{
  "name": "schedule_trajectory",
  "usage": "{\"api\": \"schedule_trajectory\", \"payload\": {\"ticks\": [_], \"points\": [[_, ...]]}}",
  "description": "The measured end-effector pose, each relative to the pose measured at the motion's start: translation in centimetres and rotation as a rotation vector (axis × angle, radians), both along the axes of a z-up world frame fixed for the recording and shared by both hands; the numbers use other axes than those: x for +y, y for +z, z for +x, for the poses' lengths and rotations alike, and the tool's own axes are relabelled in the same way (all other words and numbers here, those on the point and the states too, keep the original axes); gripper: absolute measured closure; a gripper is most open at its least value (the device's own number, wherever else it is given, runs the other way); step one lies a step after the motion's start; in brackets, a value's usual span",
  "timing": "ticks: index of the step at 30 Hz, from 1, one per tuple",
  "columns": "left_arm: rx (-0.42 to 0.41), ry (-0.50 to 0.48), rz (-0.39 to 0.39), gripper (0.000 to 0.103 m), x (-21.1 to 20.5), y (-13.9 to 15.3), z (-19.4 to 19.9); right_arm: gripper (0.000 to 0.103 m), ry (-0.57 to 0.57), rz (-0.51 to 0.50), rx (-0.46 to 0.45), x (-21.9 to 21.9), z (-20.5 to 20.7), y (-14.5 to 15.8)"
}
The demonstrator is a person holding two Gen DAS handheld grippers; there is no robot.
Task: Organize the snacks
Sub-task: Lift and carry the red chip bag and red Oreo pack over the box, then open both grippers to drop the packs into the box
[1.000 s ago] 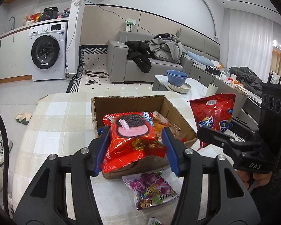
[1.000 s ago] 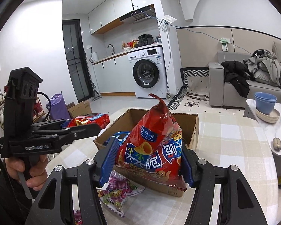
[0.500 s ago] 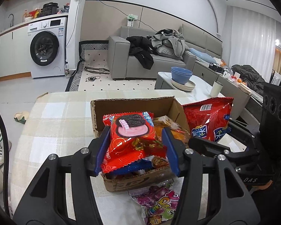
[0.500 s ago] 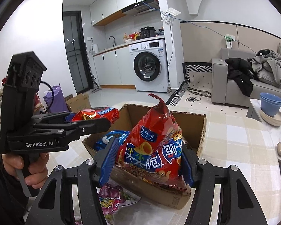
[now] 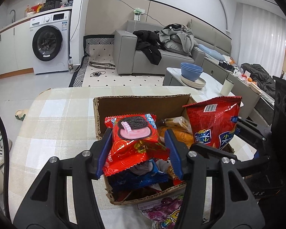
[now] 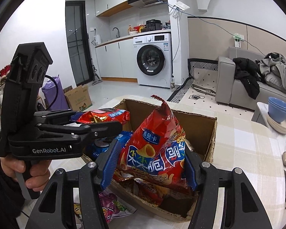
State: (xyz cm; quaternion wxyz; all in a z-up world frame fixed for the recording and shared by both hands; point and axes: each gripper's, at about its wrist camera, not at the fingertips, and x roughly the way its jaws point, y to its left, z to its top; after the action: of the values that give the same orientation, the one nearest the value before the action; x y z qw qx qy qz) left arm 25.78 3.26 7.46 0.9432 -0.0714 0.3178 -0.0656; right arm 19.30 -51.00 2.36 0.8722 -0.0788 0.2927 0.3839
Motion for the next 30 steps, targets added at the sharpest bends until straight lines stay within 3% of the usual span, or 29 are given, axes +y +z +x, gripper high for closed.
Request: {"api": "schedule_trajectory", "payload": {"ticks": [15, 21, 30], "points": [[0.001, 0.006, 0.046, 0.051, -0.6, -1.8, 1.9, 0.04, -0.011, -0.081, -0.022, 1.5, 1.5, -0.7], [0.006, 0.008, 0.027, 0.051, -0.8, -2.1, 2.8, 0.03, -0.037, -0.096, -0.08, 1.5, 1.4, -0.5], [0.014, -0.012, 0.036, 0.051, -1.1, -2.4, 3.4, 0.024, -0.047, -0.06, -0.065, -0.1, 0.5, -0.4]]}}
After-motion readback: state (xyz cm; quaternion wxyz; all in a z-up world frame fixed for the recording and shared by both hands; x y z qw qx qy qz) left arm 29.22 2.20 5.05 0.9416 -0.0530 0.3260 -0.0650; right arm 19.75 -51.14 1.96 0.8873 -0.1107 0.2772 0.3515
